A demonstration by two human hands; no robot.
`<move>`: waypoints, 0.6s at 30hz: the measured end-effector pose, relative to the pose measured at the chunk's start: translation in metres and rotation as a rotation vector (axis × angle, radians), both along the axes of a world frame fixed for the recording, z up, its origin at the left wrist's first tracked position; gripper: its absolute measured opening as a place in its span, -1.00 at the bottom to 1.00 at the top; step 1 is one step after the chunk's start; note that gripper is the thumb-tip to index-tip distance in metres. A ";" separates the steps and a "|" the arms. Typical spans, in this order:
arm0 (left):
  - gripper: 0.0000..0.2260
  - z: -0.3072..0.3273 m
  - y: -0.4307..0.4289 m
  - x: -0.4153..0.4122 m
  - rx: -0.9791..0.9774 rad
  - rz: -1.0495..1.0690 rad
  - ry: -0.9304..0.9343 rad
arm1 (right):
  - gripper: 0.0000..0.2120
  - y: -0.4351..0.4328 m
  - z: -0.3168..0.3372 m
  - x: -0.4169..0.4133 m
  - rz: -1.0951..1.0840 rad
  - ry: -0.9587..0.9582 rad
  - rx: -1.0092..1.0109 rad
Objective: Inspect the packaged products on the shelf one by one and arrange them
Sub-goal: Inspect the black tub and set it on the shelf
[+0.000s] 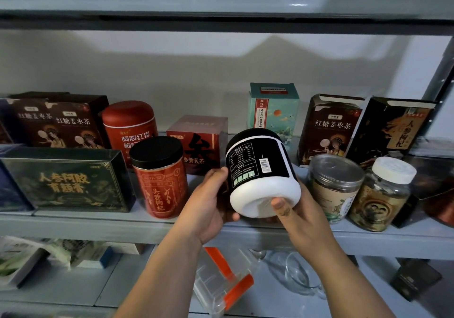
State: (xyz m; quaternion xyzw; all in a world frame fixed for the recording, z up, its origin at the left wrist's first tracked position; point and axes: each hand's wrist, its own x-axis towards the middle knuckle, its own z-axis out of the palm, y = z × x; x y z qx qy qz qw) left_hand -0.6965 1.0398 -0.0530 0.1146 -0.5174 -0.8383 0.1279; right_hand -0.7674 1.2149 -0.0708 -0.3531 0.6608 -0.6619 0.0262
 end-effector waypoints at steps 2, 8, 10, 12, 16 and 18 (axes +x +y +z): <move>-0.36 0.001 0.001 0.000 0.017 -0.024 0.002 | -0.06 -0.001 0.001 -0.001 0.007 0.014 -0.011; -0.37 0.008 0.004 0.003 0.033 -0.157 0.005 | 0.11 -0.001 -0.003 -0.003 -0.089 0.127 0.107; -0.45 0.010 0.004 0.002 0.091 -0.118 -0.024 | 0.07 -0.001 -0.006 0.000 -0.141 0.152 0.136; -0.51 0.011 0.004 0.002 0.135 -0.080 -0.043 | 0.06 -0.002 -0.009 -0.001 -0.176 0.192 0.150; -0.49 0.015 0.004 0.003 0.154 -0.079 -0.064 | 0.03 0.000 -0.012 -0.002 -0.172 0.241 0.167; -0.52 0.018 0.004 0.004 0.152 -0.082 -0.064 | 0.03 0.001 -0.011 -0.002 -0.167 0.257 0.170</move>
